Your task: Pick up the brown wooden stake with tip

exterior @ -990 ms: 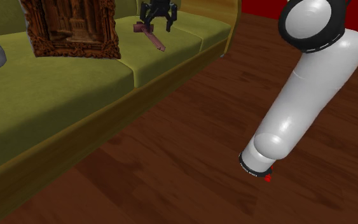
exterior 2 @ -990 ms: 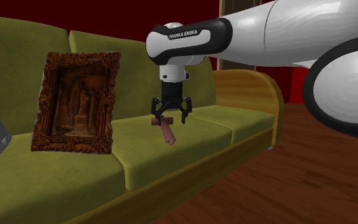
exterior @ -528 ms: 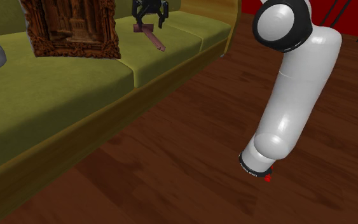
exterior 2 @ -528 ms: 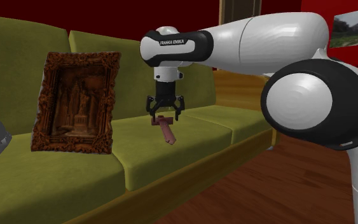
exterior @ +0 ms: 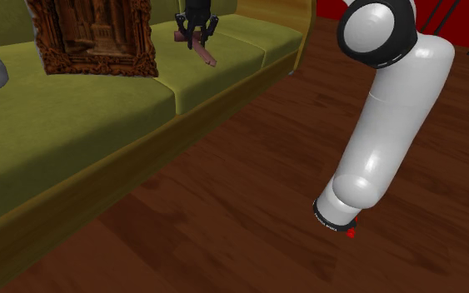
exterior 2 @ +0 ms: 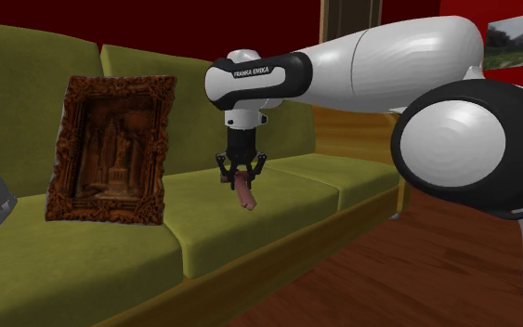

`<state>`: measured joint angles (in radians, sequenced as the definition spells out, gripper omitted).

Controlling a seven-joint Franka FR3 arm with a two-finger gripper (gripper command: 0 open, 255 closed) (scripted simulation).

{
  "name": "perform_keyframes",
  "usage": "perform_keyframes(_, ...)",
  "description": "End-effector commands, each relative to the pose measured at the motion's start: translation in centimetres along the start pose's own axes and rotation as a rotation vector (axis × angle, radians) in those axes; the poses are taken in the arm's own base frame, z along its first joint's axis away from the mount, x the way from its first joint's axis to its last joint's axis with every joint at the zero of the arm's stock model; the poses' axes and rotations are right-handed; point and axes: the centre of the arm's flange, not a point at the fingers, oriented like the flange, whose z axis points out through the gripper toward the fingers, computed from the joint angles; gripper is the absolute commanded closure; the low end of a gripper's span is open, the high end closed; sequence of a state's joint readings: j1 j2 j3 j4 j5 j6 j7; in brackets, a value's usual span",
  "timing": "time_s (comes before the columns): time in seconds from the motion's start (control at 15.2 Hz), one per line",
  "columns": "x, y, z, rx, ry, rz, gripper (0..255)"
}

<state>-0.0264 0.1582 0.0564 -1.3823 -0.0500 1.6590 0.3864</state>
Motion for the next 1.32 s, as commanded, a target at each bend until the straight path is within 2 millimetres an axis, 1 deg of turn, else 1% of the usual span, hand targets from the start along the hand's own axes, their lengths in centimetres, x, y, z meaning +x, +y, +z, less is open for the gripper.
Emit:
perform_keyframes(0.0,0.1,0.1,0.5,-0.005,-0.007,0.002,255)
perform_keyframes(0.46,0.1,0.1,0.5,-0.005,-0.007,0.002,255)
perform_keyframes(1.25,0.9,0.1,-5.8,-0.005,-0.007,0.002,255)
